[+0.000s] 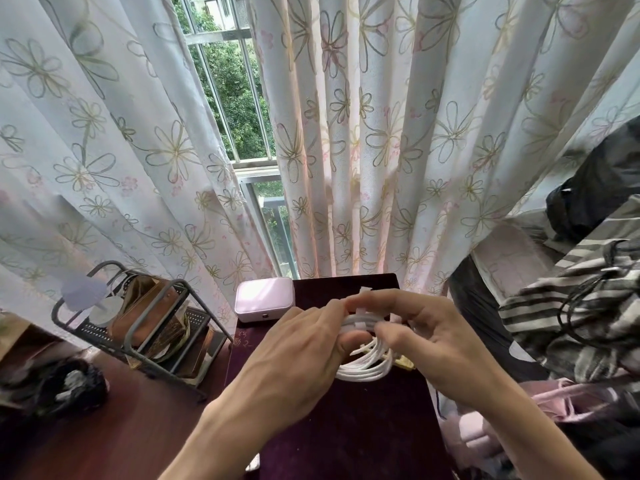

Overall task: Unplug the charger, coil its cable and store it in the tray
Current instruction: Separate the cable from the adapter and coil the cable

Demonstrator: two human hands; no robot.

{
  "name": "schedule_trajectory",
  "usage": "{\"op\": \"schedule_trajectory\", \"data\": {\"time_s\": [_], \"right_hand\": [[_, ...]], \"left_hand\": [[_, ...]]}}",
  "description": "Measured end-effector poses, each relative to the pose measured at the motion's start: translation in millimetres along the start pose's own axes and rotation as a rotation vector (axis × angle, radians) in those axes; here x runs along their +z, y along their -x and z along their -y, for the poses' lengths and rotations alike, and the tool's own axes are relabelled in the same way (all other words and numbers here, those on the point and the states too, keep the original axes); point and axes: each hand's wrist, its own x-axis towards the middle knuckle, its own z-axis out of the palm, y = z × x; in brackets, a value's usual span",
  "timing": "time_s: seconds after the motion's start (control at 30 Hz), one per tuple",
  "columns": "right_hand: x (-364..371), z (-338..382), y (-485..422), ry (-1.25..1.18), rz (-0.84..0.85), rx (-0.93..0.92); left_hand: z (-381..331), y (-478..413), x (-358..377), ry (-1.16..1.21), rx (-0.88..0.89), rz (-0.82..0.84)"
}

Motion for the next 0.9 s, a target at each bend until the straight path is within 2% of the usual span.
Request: {"op": "schedule_trajectory", "data": {"time_s": [0.13, 0.23, 0.5, 0.67, 0.83, 0.9], "right_hand": [[3, 1, -5, 0.016, -0.126, -0.027], [4, 2, -6, 0.048, -0.145, -0.008], [5, -3, -4, 0.204, -0.208, -0.136], [-1, 0, -1, 0.164, -0.212, -0.188], [-2, 3, 8, 0.127, -0.136, -0.263], [-3, 3, 13, 0.192, -0.135, -0.290]], "left_hand": [[-1, -1, 4, 0.034, 0.019, 0.050], [-3, 0, 4, 0.072, -0.005, 0.123], [-9, 4, 2, 0.253, -0.137, 0.343], [-7, 1, -1, 0.310, -0.180, 0.340], [-2, -2, -1, 0.392, -0.161, 0.237], [0, -4, 0, 0.433, -0.166, 0.198]]}}
